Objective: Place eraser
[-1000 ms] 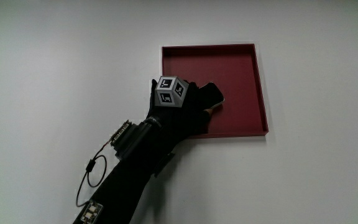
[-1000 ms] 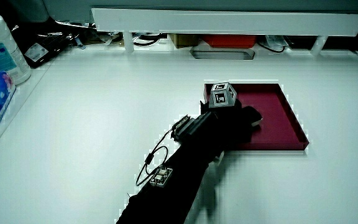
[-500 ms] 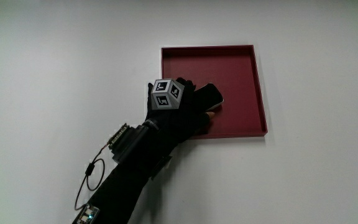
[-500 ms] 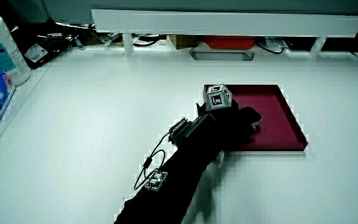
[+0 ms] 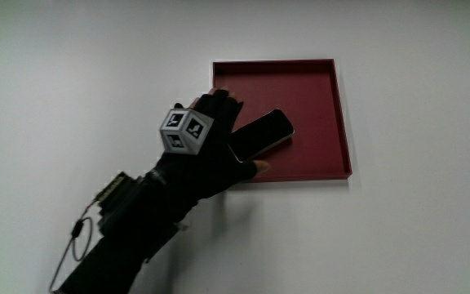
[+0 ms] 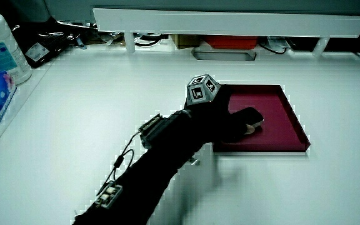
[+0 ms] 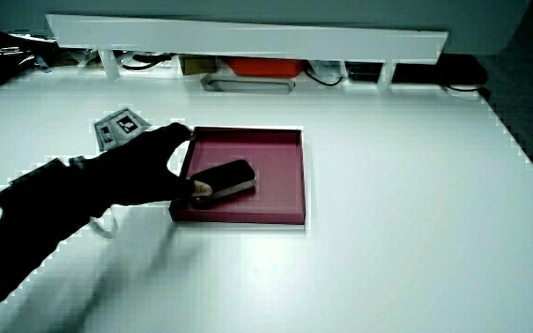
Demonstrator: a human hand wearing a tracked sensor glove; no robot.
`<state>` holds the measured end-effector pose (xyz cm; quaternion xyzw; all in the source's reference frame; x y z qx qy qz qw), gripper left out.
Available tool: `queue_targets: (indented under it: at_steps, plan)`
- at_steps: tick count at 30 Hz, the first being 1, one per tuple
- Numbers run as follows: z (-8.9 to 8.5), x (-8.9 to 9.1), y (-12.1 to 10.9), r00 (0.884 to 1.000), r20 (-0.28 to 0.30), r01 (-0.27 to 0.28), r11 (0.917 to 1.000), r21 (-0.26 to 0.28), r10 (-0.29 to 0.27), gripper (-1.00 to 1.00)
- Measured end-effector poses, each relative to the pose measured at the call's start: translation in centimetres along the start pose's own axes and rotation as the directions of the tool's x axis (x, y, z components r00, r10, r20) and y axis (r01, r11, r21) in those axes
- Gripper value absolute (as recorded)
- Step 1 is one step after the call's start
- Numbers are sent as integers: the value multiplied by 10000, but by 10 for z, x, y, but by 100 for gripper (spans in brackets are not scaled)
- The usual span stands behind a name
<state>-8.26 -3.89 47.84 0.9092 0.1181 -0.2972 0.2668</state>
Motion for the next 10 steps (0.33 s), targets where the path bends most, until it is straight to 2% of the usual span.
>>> queue_targets:
  at_steps: [1, 3, 4, 5, 6, 7, 8, 9, 10]
  plan:
    - [1, -4, -4, 9984, 468, -310, 9988, -387, 328, -100]
    - [15, -1, -17, 9994, 117, 333, 9990, -304, -330, -100]
    - [14, -8, -20, 9965, 798, 287, 9980, -571, -241, -100]
    - [27, 0, -29, 9967, -119, 795, 9963, -323, -799, -100]
    - [36, 6, -35, 9982, -70, 593, 9971, -482, -597, -100]
    - [39, 5, -39, 9971, -133, 744, 9959, -516, -752, -100]
    - [42, 5, -42, 9928, -277, 1146, 9921, -507, -1161, -100]
    - [47, 6, -47, 9962, -210, 828, 9943, -672, -844, -100]
    - [51, 8, -51, 9946, -480, 884, 9935, -714, -919, -100]
